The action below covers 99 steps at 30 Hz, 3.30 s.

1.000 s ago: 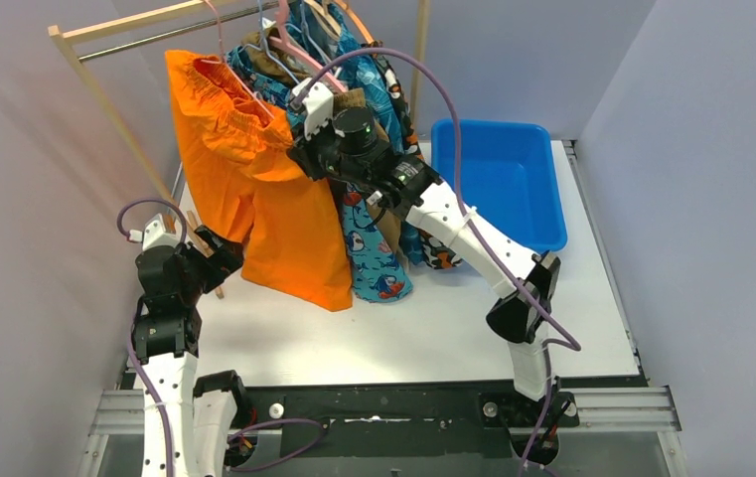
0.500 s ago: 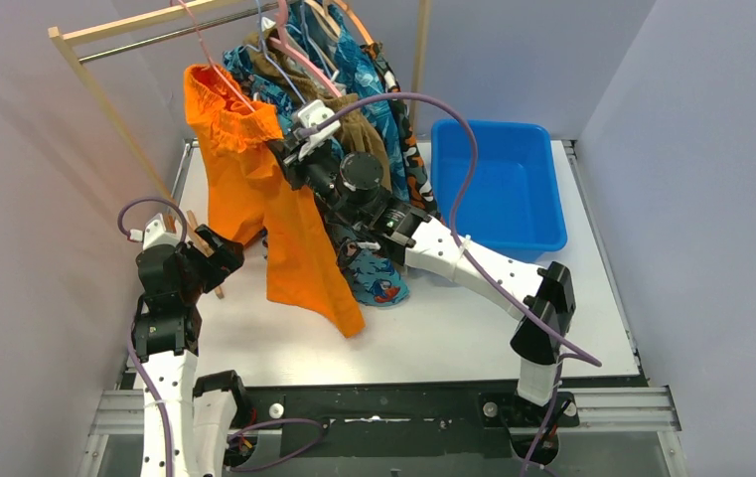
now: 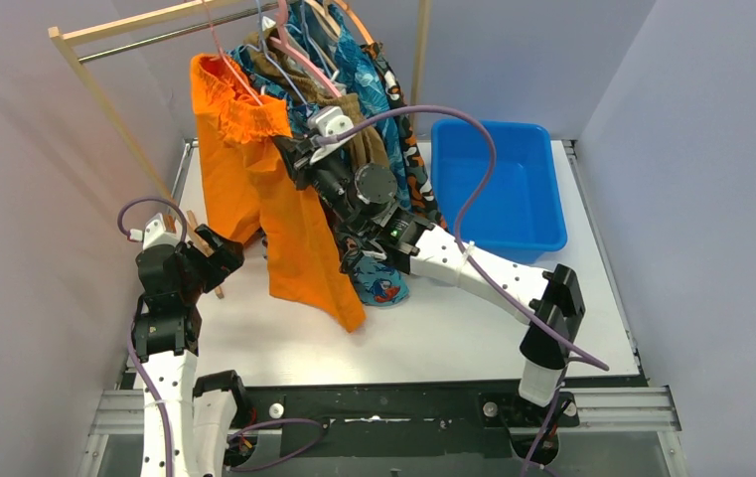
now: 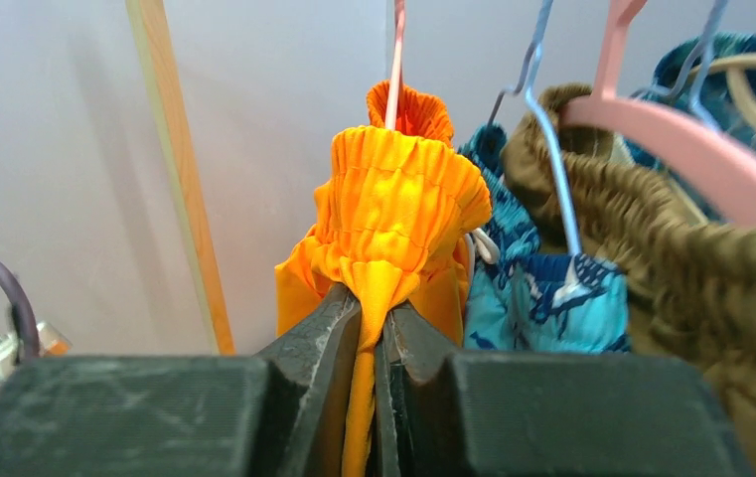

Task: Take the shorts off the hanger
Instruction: Pick up the hanger from the clothes rod, then adjust the hanger at the clothes rod.

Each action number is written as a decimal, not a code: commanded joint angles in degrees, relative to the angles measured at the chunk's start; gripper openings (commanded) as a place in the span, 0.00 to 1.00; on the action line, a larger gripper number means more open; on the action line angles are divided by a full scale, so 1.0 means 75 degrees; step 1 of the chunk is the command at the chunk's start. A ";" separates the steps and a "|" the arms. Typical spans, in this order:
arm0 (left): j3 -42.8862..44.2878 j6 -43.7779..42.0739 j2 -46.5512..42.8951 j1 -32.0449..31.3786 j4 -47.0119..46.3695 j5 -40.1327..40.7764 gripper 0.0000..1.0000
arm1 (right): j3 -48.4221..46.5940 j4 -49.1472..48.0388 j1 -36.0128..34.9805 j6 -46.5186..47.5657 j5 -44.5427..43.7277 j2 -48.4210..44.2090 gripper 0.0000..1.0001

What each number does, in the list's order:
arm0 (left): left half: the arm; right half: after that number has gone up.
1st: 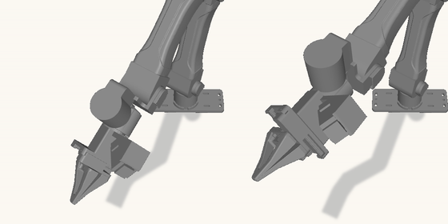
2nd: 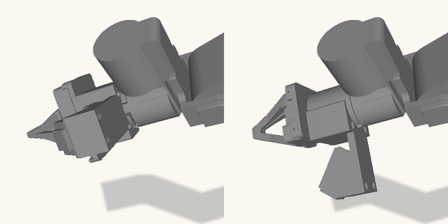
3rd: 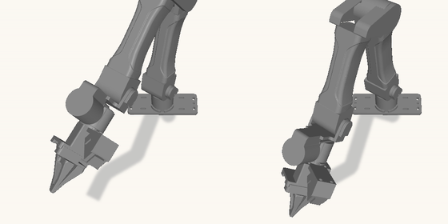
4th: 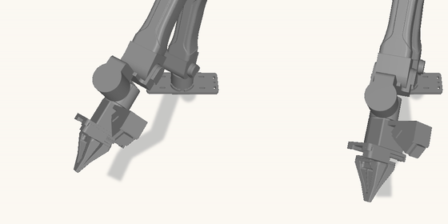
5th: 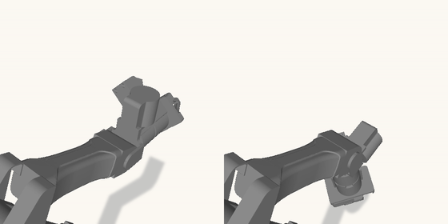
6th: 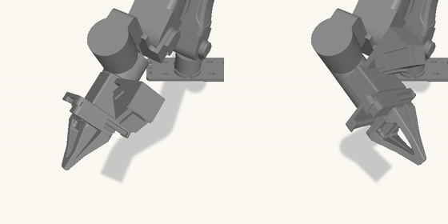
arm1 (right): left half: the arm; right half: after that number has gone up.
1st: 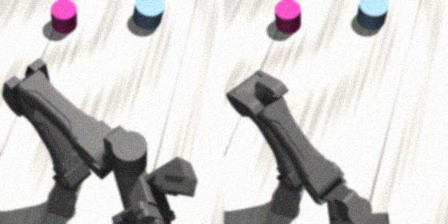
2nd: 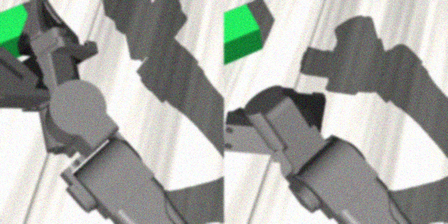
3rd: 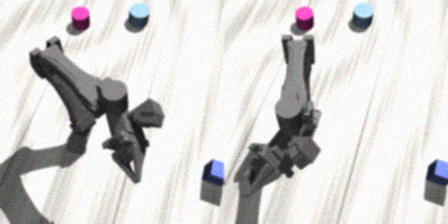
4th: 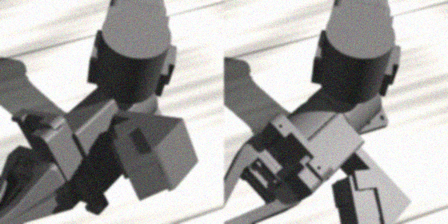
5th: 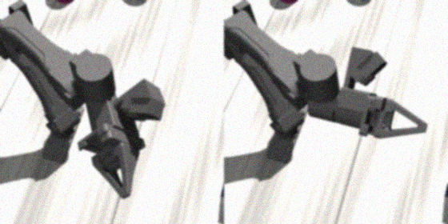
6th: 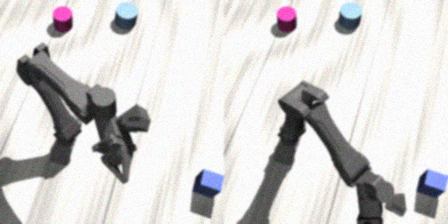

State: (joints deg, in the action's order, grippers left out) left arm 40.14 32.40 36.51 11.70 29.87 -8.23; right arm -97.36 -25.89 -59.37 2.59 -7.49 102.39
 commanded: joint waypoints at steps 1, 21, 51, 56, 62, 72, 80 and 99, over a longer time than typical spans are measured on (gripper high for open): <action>0.0454 0.0006 -0.0028 -0.0002 -0.0365 -0.0133 0.89 | -0.0475 -0.1928 -0.0091 0.0170 0.0064 -0.0784 0.00; 0.2122 -0.0367 -0.0306 0.0003 0.0968 0.1034 0.97 | 0.5200 -0.0370 0.0630 -0.1454 0.3328 -0.4607 0.00; -0.0364 0.0174 0.1314 -0.4712 -0.4173 0.0277 0.85 | 0.8151 0.1911 0.2399 -0.3117 0.5844 -0.6632 0.00; -0.0271 0.0199 0.1624 -0.4783 -0.4557 0.0670 0.70 | 0.8350 0.1938 0.2388 -0.3083 0.5882 -0.6965 0.00; -0.0856 0.0691 0.1991 -0.4795 -0.5622 0.0170 0.44 | 0.8678 0.1871 0.2386 -0.3028 0.6224 -0.7190 0.01; -0.0402 0.0761 0.1245 -0.4801 -0.4566 -0.0005 0.00 | 0.7709 0.3848 0.2386 -0.2843 0.4220 -0.6888 0.19; 0.3338 -0.0195 0.1457 -0.4830 -0.1464 0.0835 0.00 | 0.6029 0.4953 0.2353 -0.3746 0.2714 -0.7278 0.72; 0.9021 -0.0907 0.5378 -0.9899 0.0370 0.4488 0.00 | 0.5750 0.5695 0.2431 -0.3870 -0.0775 -0.8212 0.55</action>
State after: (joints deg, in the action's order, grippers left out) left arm 99.72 27.20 76.86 -55.90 32.97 16.27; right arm -53.60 18.59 -41.01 -26.09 -4.03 43.57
